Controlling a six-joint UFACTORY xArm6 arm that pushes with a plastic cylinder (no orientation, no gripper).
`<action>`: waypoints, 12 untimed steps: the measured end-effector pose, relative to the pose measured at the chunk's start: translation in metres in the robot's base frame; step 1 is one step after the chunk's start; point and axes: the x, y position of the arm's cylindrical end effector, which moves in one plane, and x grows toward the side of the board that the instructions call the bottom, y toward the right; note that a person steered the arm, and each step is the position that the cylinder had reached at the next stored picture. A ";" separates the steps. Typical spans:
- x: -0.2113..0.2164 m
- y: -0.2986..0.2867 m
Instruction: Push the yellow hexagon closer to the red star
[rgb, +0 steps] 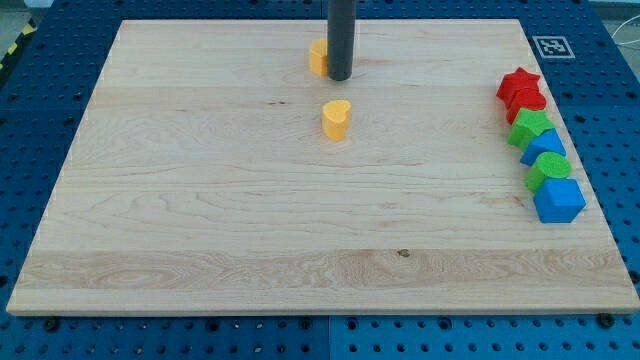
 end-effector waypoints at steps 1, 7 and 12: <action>0.005 -0.002; -0.040 -0.011; -0.009 0.060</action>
